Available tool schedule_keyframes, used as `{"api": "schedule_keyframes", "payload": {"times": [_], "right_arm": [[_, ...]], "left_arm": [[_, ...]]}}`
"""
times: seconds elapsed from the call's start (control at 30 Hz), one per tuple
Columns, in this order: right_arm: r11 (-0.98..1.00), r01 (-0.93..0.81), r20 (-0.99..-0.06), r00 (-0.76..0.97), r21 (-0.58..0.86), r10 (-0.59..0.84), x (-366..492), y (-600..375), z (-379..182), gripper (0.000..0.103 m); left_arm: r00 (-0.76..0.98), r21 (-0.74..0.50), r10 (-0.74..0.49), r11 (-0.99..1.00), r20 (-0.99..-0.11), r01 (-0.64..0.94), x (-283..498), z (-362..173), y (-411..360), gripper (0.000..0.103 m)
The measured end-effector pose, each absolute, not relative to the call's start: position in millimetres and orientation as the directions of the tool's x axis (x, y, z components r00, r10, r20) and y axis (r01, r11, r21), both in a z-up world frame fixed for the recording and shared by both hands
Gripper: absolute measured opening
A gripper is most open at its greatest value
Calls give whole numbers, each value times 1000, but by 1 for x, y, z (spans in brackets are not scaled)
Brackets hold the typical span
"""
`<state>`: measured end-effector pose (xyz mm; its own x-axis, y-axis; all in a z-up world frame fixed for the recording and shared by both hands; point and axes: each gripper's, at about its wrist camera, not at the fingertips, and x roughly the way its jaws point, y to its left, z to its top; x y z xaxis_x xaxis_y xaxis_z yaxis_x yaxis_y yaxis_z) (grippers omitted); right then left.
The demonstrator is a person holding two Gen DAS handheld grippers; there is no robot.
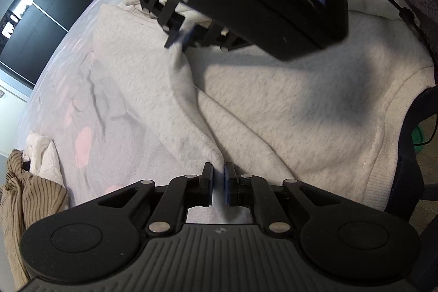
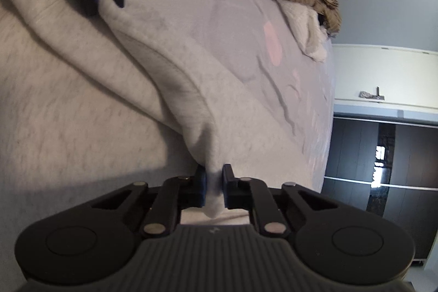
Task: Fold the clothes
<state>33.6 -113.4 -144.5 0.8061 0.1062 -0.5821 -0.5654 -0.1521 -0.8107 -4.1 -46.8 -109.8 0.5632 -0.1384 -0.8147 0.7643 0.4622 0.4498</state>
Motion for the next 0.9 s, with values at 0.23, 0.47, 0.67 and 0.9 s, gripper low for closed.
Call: {"api": "schedule_keyframes", "payload": {"times": [0.23, 0.47, 0.67, 0.9], "right_arm": [[-120, -583, -591, 805, -804, 48, 33, -129, -143, 10], [-18, -652, -651, 755, -758, 71, 39, -133, -159, 11], [-13, -647, -646, 760, -762, 67, 39, -130, -161, 16], [62, -645, -640, 764, -762, 84, 21, -132, -136, 38]], "left_arm": [[606, 494, -160, 438, -779, 751, -11, -106, -47, 10], [556, 456, -125, 441, -822, 773, -4, -115, -45, 10], [539, 401, -153, 510, -828, 761, 1, -100, -38, 10], [540, 291, -253, 624, -803, 725, 6, -70, -26, 22]]}}
